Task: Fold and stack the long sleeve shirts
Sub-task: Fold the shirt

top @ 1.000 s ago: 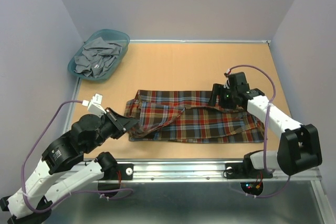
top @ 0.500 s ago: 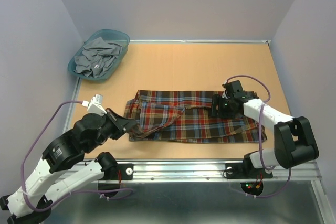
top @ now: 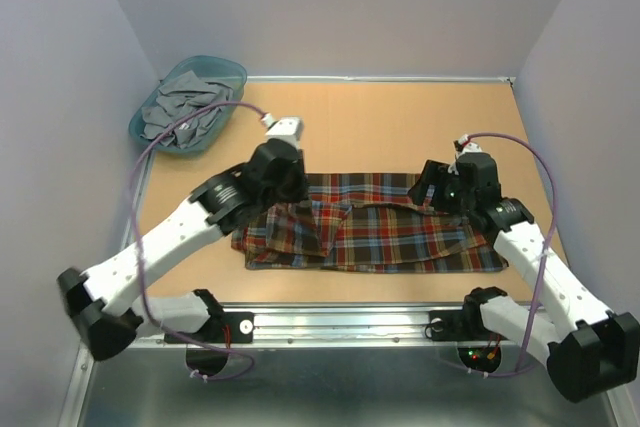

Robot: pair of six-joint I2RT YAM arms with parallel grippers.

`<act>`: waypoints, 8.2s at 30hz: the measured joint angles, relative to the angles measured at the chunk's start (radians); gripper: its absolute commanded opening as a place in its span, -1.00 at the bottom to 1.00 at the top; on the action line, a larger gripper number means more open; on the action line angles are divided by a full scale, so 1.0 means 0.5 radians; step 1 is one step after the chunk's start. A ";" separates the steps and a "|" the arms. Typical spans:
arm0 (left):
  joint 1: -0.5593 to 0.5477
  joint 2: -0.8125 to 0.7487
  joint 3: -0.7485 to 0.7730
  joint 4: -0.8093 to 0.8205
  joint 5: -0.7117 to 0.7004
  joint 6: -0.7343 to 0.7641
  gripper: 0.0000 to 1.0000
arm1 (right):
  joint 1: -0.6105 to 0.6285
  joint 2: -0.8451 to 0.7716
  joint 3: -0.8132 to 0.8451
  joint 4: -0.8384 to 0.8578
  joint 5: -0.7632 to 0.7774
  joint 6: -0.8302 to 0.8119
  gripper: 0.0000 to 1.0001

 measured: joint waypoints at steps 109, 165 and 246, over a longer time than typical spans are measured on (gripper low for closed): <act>1.064 1.397 -0.240 0.846 0.288 0.349 0.54 | -0.339 1.009 0.131 0.349 -0.635 -0.031 -0.88; 0.987 0.629 -0.542 0.807 0.494 0.077 0.37 | -0.328 0.887 0.442 0.011 0.185 -0.172 -0.89; 0.961 1.582 -0.009 0.874 0.879 0.226 -0.10 | -0.048 0.246 0.639 -0.204 -1.440 -0.213 -0.90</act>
